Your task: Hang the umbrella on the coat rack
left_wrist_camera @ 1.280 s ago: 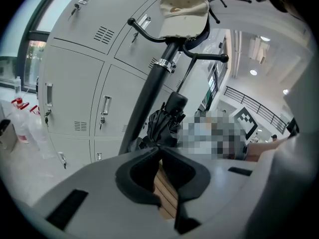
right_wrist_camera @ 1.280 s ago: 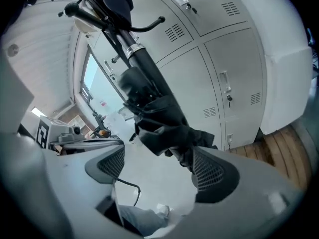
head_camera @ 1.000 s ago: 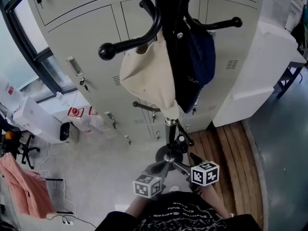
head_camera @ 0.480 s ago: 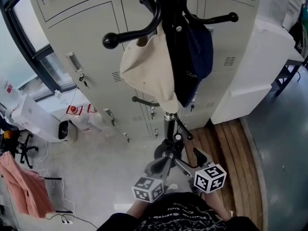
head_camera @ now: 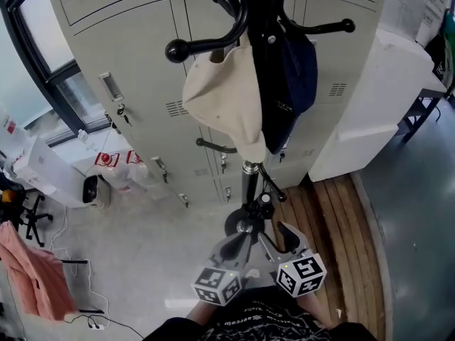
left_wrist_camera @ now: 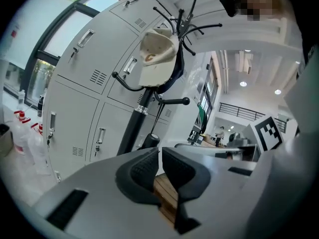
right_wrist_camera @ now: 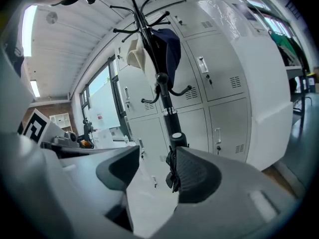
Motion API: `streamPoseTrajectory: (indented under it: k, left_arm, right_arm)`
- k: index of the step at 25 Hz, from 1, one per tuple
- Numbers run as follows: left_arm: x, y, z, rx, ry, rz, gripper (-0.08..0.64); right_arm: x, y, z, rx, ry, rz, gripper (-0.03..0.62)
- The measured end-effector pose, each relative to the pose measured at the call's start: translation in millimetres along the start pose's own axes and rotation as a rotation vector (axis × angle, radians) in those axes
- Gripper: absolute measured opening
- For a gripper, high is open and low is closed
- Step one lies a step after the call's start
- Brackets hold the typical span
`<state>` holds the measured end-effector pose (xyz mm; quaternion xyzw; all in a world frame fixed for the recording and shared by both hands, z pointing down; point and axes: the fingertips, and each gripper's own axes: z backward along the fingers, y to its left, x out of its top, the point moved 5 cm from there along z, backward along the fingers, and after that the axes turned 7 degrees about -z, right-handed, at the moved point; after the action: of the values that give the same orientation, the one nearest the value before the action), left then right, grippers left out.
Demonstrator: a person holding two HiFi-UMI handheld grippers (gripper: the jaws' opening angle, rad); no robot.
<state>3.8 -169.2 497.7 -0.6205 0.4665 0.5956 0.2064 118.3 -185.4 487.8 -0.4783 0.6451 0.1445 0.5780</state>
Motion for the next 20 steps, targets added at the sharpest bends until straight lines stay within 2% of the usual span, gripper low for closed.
streamPoseTrajectory:
  k: [5,15,20]
  left_arm:
    - [7.2,-4.3,8.8,-0.011,-0.021,-0.047,0.029]
    - [-7.7,-6.1,21.5,-0.067,0.051,-0.121,0.028]
    - [-10.7,-8.7,22.5,-0.101,0.060,-0.151,0.028]
  right_arm:
    - [1.5,16.7,4.2,-0.008,-0.035,0.012,0.166]
    - [-25.4,31.1,0.7,-0.143,-0.022,0.024,0.025]
    - [-30.1,33.0,3.3,-0.205,-0.018,0.054,0.005]
